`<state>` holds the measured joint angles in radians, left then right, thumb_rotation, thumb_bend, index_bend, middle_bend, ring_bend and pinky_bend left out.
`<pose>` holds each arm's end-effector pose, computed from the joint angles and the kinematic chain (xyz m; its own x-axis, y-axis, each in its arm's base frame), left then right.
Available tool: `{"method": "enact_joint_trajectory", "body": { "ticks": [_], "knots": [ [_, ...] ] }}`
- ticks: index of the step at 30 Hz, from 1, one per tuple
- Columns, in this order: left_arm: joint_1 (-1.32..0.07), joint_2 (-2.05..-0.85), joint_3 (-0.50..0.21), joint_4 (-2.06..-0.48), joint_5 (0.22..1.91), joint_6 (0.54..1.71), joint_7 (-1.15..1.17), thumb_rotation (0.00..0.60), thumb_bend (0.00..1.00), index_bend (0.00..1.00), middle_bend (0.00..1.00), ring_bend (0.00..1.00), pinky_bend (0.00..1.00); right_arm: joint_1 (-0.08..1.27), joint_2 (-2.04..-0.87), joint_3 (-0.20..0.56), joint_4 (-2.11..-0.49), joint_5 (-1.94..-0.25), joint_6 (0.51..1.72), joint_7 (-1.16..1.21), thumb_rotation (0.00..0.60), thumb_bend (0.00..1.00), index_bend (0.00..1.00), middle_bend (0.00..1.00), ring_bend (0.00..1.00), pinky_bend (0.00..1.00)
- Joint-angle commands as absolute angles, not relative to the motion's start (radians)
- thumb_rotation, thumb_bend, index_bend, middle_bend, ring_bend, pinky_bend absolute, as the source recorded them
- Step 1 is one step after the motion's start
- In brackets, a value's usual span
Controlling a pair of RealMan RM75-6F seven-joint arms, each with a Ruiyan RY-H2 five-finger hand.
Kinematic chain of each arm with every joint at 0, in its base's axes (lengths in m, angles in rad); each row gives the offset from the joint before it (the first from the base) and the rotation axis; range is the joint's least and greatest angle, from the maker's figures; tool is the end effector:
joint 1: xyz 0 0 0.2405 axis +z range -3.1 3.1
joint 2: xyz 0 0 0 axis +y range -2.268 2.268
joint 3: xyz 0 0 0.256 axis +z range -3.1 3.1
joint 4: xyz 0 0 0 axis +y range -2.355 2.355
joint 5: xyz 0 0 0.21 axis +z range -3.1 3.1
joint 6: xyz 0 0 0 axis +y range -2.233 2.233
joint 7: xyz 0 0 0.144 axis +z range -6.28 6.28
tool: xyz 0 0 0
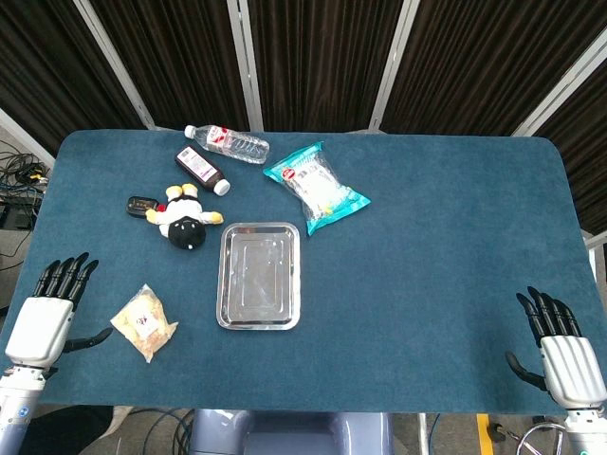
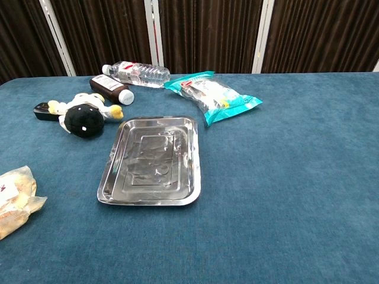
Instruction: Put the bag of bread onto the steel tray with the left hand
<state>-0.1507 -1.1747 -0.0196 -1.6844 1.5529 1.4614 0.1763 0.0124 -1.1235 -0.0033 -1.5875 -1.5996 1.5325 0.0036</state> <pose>-0.2749 0.1909 0.1258 0.4488 0.0240 0.8933 0.8868 -0.1350 -0.4419 -0.3154 -0.1470 0.1532 0.4153 -0.0365 0.9090 -0.9095 -0.0399 0.4139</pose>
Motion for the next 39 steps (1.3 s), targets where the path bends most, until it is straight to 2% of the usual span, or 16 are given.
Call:
{"method": "enact_joint_trajectory", "body": {
  "ticks": [1, 10, 19, 26, 28, 30, 33, 36, 37, 39],
  "knots": [
    [-0.15, -1.174, -0.019, -1.684, 1.553, 1.461, 0.176, 0.6, 0.04, 0.0, 0.0, 0.0, 0.03, 0.012, -1.123, -0.003, -1.588, -1.6, 1.533, 0.003, 0.6, 0.3, 0.0, 0.0, 0.0, 0.08],
    [-0.164, -1.163, -0.002, -1.691, 1.546, 1.409, 0.192, 0.6, 0.04, 0.0, 0.0, 0.0, 0.03, 0.011, -1.125, -0.002, -1.59, -1.601, 1.536, -0.003, 0.6, 0.3, 0.0, 0.0, 0.0, 0.08],
    [-0.267, -1.16, 0.024, -1.733, 1.371, 1.118, 0.412, 0.6, 0.04, 0.0, 0.0, 0.0, 0.05, 0.008, -1.123, -0.001, -1.596, -1.608, 1.55, 0.006, 0.6, 0.3, 0.0, 0.0, 0.0, 0.08],
    [-0.322, -1.241, 0.008, -1.706, 1.245, 1.044, 0.554, 0.6, 0.06, 0.0, 0.0, 0.0, 0.13, 0.009, -1.122, 0.001, -1.594, -1.614, 1.554, 0.017, 0.6, 0.3, 0.0, 0.0, 0.0, 0.08],
    [-0.335, -1.267, 0.0, -1.694, 1.219, 1.037, 0.578, 0.6, 0.07, 0.03, 0.01, 0.02, 0.15, 0.009, -1.121, 0.001, -1.595, -1.615, 1.555, 0.022, 0.6, 0.3, 0.0, 0.0, 0.0, 0.08],
    [-0.342, -1.288, -0.005, -1.684, 1.205, 1.042, 0.591, 0.6, 0.11, 0.12, 0.09, 0.08, 0.24, 0.009, -1.12, 0.001, -1.595, -1.615, 1.556, 0.025, 0.6, 0.3, 0.0, 0.0, 0.0, 0.08],
    [-0.346, -1.319, -0.008, -1.663, 1.216, 1.07, 0.612, 0.6, 0.23, 0.37, 0.35, 0.31, 0.47, 0.009, -1.118, 0.001, -1.595, -1.615, 1.556, 0.03, 0.6, 0.3, 0.0, 0.0, 0.0, 0.08],
    [-0.343, -1.336, -0.007, -1.65, 1.227, 1.096, 0.61, 0.6, 0.32, 0.58, 0.58, 0.52, 0.61, 0.009, -1.118, 0.0, -1.596, -1.616, 1.555, 0.032, 0.6, 0.3, 0.0, 0.0, 0.0, 0.08],
    [-0.34, -1.339, -0.007, -1.65, 1.233, 1.107, 0.602, 0.6, 0.34, 0.63, 0.64, 0.58, 0.65, 0.008, -1.118, 0.0, -1.596, -1.618, 1.557, 0.032, 0.6, 0.3, 0.0, 0.0, 0.0, 0.08],
    [-0.335, -1.329, -0.015, -1.661, 1.264, 1.143, 0.574, 0.6, 0.35, 0.68, 0.69, 0.63, 0.69, 0.007, -1.118, 0.0, -1.596, -1.622, 1.563, 0.033, 0.6, 0.3, 0.0, 0.0, 0.0, 0.08]
  ]
}}
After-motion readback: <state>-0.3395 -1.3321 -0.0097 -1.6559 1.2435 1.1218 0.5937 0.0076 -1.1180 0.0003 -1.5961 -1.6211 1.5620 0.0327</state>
